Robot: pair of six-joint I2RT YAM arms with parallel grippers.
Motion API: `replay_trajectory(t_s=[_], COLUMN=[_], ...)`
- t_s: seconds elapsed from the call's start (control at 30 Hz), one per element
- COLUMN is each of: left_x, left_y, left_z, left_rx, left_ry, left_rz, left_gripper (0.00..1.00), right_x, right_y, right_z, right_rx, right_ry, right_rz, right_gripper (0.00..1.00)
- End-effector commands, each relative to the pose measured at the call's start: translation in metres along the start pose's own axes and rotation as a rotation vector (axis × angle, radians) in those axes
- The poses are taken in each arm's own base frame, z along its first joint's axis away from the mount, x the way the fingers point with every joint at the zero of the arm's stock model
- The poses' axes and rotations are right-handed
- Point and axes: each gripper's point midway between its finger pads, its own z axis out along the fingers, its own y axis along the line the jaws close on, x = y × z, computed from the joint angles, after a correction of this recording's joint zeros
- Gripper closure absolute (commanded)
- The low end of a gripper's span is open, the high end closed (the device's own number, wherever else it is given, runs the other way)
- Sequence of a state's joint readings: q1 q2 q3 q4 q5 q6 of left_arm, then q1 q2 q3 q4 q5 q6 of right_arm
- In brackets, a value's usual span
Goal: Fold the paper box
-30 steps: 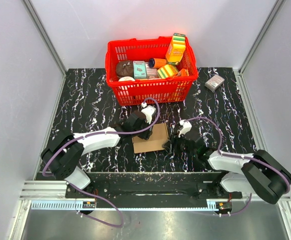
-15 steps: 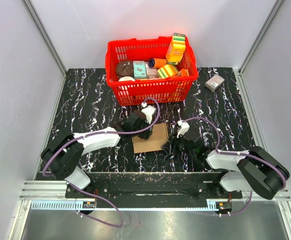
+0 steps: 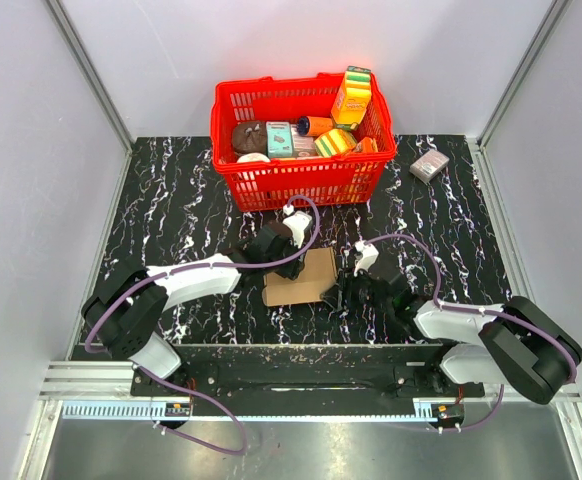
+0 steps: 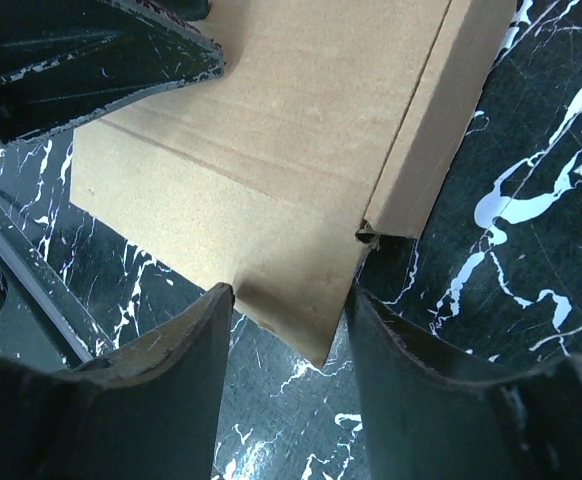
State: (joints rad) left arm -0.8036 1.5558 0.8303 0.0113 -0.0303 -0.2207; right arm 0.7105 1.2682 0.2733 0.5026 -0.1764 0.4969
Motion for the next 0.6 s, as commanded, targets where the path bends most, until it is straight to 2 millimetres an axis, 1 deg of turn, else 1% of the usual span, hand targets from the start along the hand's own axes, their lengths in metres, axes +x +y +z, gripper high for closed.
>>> replay_trajectory(t_s=[0.0,0.07,0.17,0.37,0.43,0.47,0.57], left_x=[0.051,0.053,0.054,0.052,0.051,0.051,0.051], left_y=[-0.007,-0.007,-0.006,-0.007,-0.007,-0.006,-0.006], left_z=[-0.001,-0.001,0.0,0.0,-0.001,0.0,0.0], left_rx=[0.037,0.037,0.036,0.036,0.037,0.035,0.035], left_ry=[0.187,0.19,0.191,0.19,0.187,0.188,0.188], left_rz=[-0.002,0.001,0.001,0.003,0.003,0.003,0.003], left_gripper=[0.59,0.59,0.6,0.6,0.6,0.6,0.6], right_x=[-0.021,-0.021,-0.018,-0.021,-0.021,-0.022,-0.021], right_y=[0.0,-0.007,-0.015,-0.021,-0.022,-0.026,-0.026], right_z=[0.004,0.003,0.002,0.0,-0.002,-0.004,-0.007], right_rx=[0.024,0.059,0.09,0.118,0.123,0.142,0.138], right_ry=[-0.057,-0.065,-0.076,-0.127,-0.129,-0.143,-0.151], right_rz=[-0.035,-0.042,-0.031,0.008,0.015,0.018,0.023], right_gripper=[0.43,0.4,0.38,0.37,0.38,0.39,0.43])
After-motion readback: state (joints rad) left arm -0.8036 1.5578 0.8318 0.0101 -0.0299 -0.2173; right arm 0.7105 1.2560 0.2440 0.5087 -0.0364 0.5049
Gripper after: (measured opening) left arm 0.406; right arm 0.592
